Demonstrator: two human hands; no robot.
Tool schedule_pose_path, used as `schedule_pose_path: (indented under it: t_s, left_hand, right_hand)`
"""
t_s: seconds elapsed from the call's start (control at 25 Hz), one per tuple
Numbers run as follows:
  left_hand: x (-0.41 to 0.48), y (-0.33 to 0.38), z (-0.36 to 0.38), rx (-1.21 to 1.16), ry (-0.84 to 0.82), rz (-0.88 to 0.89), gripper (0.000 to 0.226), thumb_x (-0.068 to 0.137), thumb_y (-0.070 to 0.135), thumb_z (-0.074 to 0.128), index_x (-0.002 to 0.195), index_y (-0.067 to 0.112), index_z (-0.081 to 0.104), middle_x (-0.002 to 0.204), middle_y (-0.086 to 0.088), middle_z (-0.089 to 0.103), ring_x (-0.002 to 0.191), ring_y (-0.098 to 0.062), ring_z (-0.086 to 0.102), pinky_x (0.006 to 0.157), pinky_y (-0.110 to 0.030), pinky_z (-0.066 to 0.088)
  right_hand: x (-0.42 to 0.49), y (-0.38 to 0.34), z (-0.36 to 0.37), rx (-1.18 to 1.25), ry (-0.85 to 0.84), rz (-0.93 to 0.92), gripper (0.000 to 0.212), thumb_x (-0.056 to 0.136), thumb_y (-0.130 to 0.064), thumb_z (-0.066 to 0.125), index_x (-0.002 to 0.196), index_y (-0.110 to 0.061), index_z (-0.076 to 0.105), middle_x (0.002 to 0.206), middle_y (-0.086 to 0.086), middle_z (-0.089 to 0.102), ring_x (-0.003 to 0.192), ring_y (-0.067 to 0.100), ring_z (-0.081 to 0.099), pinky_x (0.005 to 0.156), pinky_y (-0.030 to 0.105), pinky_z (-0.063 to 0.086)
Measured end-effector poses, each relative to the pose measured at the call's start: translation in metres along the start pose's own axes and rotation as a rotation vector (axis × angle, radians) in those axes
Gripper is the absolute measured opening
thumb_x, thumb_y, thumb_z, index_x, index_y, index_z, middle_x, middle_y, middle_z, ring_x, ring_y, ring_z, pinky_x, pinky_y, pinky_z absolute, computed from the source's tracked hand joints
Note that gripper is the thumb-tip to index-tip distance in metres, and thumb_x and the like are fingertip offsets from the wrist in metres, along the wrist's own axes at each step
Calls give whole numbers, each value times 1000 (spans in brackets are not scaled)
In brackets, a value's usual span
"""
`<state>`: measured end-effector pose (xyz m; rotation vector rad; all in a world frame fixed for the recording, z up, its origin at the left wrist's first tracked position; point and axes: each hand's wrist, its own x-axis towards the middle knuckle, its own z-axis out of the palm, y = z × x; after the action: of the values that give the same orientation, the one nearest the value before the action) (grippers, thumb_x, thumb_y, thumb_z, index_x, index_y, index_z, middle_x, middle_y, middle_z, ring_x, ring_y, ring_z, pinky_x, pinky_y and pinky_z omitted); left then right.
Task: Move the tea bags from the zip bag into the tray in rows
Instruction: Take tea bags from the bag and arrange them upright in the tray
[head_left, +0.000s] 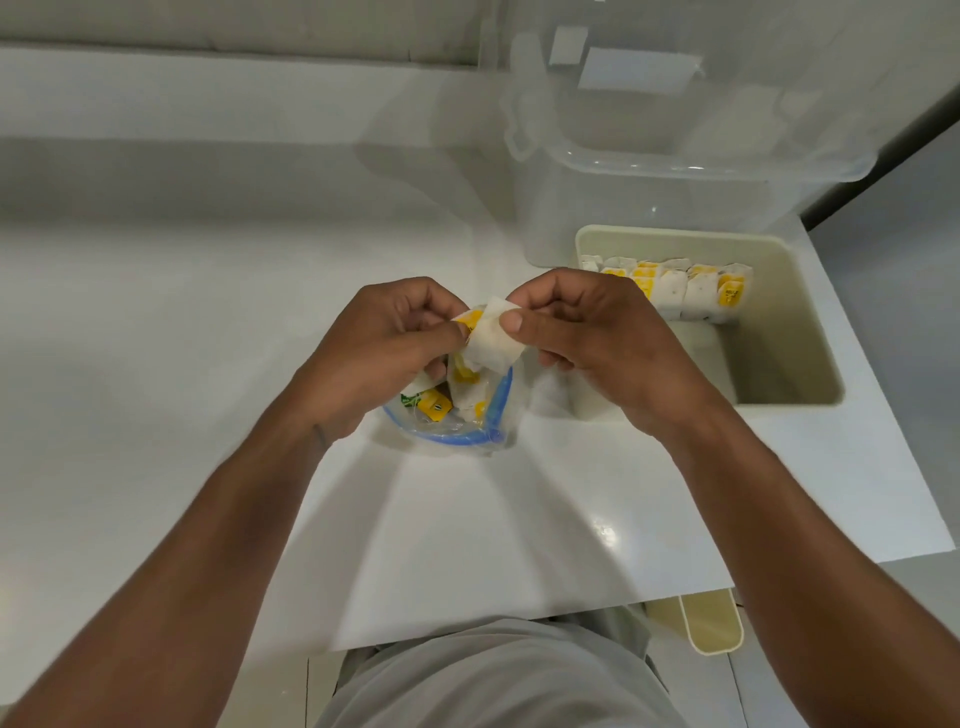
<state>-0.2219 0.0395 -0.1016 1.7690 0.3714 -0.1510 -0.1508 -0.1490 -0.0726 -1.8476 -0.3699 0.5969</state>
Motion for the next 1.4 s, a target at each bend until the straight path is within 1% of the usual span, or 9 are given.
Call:
schedule_pose_path:
  t_s: [0.12,0.36,0.6,0.72,0.8,0.96,1.12,1.28,1.4]
  left_hand:
    - [2,25,9,46,-61,57,16,88,5,65,93,20,70,75,-10,71,63,-18,61,68,-33,51]
    - [27,95,40,253,-132,216,8,87,16,71,89,24,71,80,-2,74,65,-11,68,63,-24,47]
    - [51,144,84,403,-65,357,8,82,17,77,84,25,76,71,10,68,55,5,56,53,-9,39]
    - [72,141,105,656,-51,310,8,82,22,74,82,30,76,74,17,69,53,7,55,56,-18,43]
    - [86,132,120,914,-36,260,9,81,27,70,81,36,72,75,22,65,67,2,57,65,-26,45]
    - [106,103,143,1287,26,229,8,83,30,62,84,38,64,88,10,57,85,-19,56,61,-29,29]
    - [111,88,149,1382,74,208,15,87,29,59,95,32,71,81,5,58,75,-21,54,59,-29,31]
    - [115,83,151,1423,12,190,17,90,33,56,96,36,71,84,9,57,85,-17,51,61,-29,32]
    - [120,78,151,1535,26,227,14,91,30,54,90,27,68,77,7,52,87,-18,42,68,-32,32]
  right_hand:
    - [-6,-8,-20,-22,39,-63,3,87,-20,72,84,-20,71,66,-7,63,57,7,53,56,22,42]
    - [-16,-28,-91,10,131,-201,6,89,-13,68,85,-17,70,63,-2,60,53,10,51,51,22,40]
    - [-8,-25,-164,23,151,-243,11,88,-16,70,81,-24,71,63,-9,62,53,10,52,51,20,41]
    - [6,-5,-181,-65,68,-173,7,87,-13,70,86,-19,70,62,-9,64,53,9,52,52,21,41]
    - [16,16,-186,-143,9,-124,7,87,-12,72,87,-19,71,64,-10,65,54,8,55,53,21,42]
    - [26,47,-188,-176,-124,-70,6,86,-14,73,91,-17,72,73,-2,69,64,12,60,65,27,49]
    - [30,51,-200,-81,-184,-53,6,86,-14,72,92,-15,73,72,2,68,61,11,58,60,24,47]
    - [43,65,-196,-176,-164,-64,6,85,-14,74,89,-17,72,70,-5,69,60,9,60,60,23,50]
    - [53,78,-186,-229,-144,-65,7,84,-14,75,89,-18,72,74,-4,69,63,9,62,66,25,51]
